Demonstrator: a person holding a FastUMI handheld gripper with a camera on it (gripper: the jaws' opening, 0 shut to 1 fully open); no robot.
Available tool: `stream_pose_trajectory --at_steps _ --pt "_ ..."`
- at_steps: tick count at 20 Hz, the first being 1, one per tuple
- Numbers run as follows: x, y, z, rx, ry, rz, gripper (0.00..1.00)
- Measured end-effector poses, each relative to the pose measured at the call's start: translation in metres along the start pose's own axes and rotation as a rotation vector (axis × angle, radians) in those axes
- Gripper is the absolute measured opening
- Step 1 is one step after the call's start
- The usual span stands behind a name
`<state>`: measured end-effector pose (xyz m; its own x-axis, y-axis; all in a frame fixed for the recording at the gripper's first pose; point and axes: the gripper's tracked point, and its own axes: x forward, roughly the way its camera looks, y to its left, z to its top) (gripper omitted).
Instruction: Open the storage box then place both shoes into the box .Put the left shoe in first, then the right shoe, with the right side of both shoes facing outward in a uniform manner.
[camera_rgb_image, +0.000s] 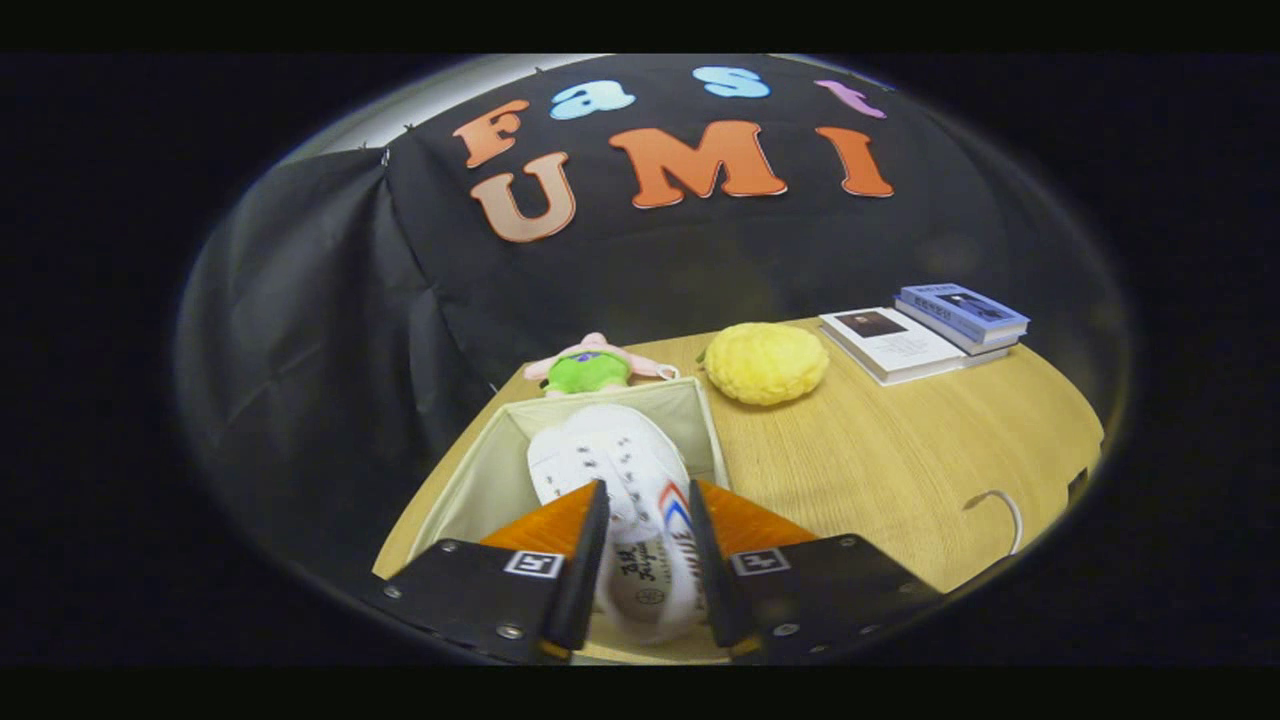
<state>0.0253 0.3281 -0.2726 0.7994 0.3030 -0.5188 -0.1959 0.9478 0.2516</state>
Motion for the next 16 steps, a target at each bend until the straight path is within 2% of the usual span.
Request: stream_pose_trajectory --at_steps 1,3,7,16 --pt "-0.002 -0.005 0.004 -0.023 -0.011 -0.017 0.74" --pt "-0.006 -0.013 0.012 -0.039 -0.033 -0.02 0.99" --pt "-0.023 -0.027 0.034 -0.044 -0.081 -0.003 0.99" --pt "-0.086 -0.111 0.1 -0.095 -0.249 -0.059 0.99"
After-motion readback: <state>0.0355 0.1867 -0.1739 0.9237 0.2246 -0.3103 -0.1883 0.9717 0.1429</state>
